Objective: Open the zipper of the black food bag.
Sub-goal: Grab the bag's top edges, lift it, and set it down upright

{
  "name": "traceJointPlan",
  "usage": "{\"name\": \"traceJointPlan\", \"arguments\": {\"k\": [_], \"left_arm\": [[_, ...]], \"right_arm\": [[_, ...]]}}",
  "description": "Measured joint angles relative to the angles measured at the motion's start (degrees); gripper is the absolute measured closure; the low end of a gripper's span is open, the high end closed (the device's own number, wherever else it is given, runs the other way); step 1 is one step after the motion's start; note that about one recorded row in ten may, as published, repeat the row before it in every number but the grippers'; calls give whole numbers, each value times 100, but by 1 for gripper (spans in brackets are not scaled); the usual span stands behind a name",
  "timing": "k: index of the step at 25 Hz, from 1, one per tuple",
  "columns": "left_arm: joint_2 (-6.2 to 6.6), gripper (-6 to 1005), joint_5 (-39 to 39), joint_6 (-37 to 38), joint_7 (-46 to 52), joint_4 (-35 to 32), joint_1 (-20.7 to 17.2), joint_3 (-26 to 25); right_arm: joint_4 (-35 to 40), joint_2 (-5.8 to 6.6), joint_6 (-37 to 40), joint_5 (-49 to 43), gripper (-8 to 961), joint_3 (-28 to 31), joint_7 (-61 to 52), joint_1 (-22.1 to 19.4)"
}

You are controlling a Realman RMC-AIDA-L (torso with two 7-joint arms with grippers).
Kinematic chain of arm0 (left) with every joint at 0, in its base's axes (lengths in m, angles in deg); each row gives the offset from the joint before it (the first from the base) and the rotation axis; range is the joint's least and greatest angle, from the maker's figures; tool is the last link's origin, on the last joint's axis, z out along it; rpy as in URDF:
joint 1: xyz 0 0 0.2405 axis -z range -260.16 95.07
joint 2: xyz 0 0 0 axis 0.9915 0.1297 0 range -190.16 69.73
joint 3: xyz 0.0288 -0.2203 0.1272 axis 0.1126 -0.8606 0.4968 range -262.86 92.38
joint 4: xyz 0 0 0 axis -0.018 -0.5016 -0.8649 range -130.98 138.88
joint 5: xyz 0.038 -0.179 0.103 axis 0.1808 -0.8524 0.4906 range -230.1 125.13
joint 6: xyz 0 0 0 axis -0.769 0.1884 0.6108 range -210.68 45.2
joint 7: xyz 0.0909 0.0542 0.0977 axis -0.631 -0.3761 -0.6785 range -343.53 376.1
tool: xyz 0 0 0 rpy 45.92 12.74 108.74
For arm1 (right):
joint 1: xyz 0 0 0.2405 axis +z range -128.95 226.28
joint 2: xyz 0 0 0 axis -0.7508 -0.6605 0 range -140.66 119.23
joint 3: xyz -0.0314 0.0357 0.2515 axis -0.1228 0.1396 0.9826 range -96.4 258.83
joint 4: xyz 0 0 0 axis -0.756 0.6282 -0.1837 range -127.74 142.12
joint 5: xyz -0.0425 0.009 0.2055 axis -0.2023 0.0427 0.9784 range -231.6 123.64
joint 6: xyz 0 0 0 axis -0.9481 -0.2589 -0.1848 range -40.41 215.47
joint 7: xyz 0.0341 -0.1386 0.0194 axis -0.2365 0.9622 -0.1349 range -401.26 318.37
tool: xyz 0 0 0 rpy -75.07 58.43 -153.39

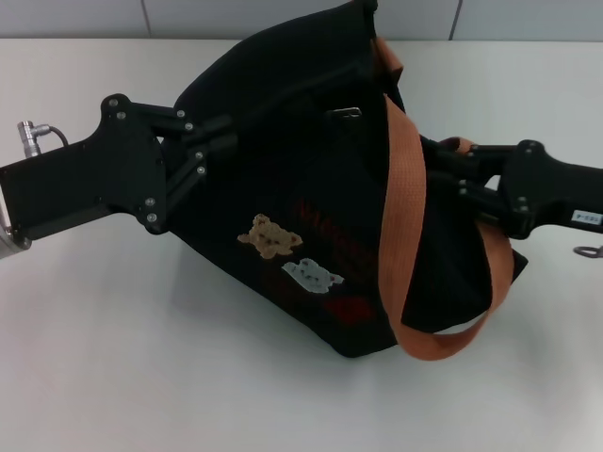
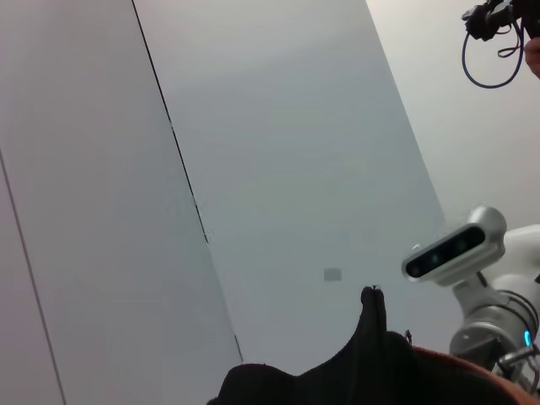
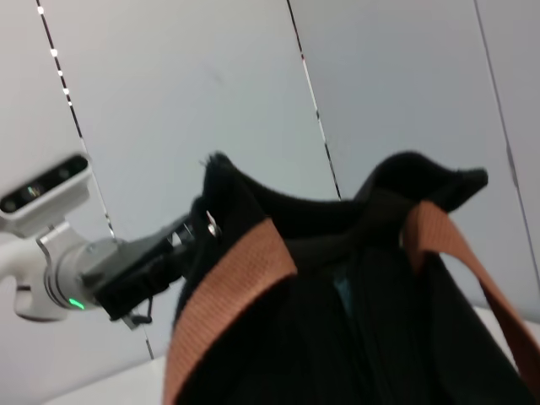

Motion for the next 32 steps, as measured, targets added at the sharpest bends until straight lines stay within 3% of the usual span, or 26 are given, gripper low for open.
{"name": "traceJointPlan", "arguments": {"k": [5,13,29,32], "left_arm": [[0,929,0,38,-9,42,2,2],[0,929,-3,48,-10,42,20,2],[0,929,-5,52,-9,49,11,-25],[-1,929,-6,52,-9,49,8,-19]], "right_arm": [[3,-61,-216,-6,678,-301,52,29],[0,-78,-260,-8,682,-570,217,26],[0,-31,83,-17,955,-636,99,-3],[0,-21,86,-17,953,-634,65,-13]]}}
